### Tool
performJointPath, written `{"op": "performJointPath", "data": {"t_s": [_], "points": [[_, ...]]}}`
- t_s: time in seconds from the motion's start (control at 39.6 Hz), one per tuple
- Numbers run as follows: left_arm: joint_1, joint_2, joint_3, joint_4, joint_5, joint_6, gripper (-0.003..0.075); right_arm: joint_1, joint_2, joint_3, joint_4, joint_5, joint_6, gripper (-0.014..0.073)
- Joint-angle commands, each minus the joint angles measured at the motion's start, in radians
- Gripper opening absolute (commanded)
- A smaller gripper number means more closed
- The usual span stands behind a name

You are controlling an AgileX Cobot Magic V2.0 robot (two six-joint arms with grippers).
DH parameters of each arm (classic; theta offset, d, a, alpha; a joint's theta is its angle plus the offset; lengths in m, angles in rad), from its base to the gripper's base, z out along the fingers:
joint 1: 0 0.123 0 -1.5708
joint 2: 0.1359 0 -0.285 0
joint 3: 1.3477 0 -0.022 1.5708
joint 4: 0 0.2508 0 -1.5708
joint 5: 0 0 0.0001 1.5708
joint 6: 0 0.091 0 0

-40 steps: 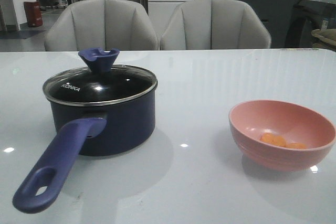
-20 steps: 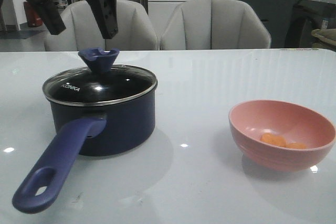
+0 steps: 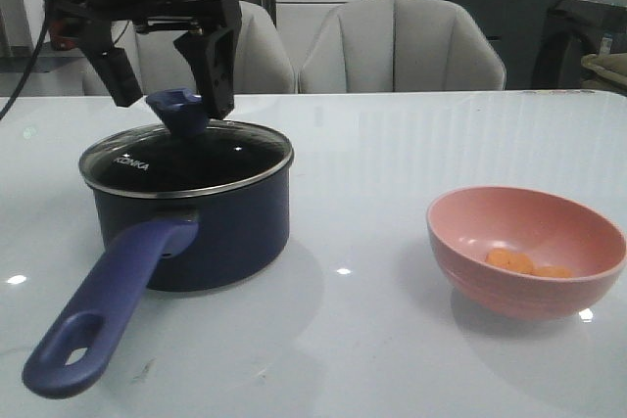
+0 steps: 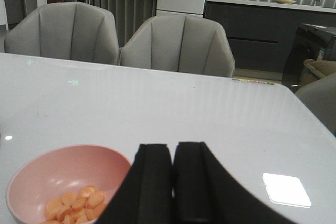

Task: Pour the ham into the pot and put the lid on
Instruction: 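Lower the left gripper onto the purple lid knob and close it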

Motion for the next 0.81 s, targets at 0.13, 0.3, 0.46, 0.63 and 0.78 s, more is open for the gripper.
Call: {"op": "performJointPath", "data": {"t_s": [0.13,0.3,0.46,0.63,0.78], "points": [[-0.012,-0.017,-0.037,-0.017,-0.032,0.0,0.0671,-0.003,-0.02,0.002,-0.002,-0.075,0.0,0.0148],[-0.019,0.006,-0.037,-0.017,-0.037,0.001,0.067,-0.003,-0.02,0.002,-0.002,-0.075,0.0,0.0148],[-0.019,0.013,-0.037,-0.017,-0.047,0.001,0.0667,-0.003,-0.02,0.002,-0.002,-0.075,0.0,0.0148],[-0.019,0.013,-0.037,-0.017,-0.055,0.001,0.0595,-0.003,-0.02,0.002,-0.002,-0.075,0.0,0.0148],[-0.019,0.013,-0.037,-0.017,-0.046,0.001,0.0477,-0.003,-0.02,0.002,-0.002,-0.075,0.0,0.0148]]}}
